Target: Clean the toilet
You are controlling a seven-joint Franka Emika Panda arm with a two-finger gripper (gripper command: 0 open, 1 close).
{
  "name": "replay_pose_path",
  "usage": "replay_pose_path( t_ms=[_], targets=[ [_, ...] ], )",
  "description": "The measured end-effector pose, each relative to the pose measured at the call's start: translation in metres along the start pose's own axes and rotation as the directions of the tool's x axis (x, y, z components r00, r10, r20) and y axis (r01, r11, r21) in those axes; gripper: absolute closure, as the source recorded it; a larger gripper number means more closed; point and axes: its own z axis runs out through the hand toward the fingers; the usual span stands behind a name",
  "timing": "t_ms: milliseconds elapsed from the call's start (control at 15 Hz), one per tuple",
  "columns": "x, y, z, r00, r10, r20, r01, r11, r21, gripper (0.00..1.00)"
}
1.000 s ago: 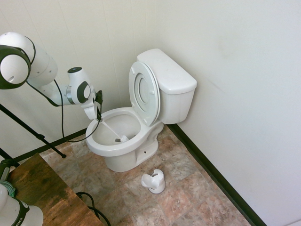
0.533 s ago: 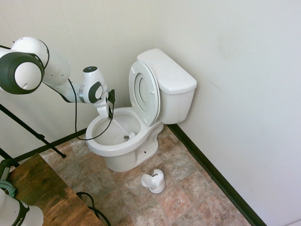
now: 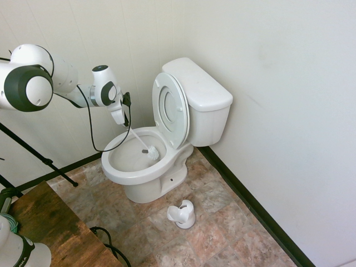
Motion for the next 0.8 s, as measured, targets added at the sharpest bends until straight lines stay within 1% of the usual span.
replay_pose_path(
  t_ms=[267, 400, 600, 800],
  targets=[
    [-0.011, -0.002, -0.006, 1.0, -0.018, -0.004, 0.018, 1.0, 0.011, 1.0],
    [-0.009, 0.005, -0.021, 0.999, -0.031, -0.025, 0.031, 0.999, 0.018, 1.0],
    [-0.002, 0.026, -0.074, 0.998, -0.039, -0.04, 0.041, 0.998, 0.042, 1.0],
    [0.019, 0.051, -0.129, 0.999, -0.032, -0.042, 0.035, 0.997, 0.071, 1.0]
  ],
)
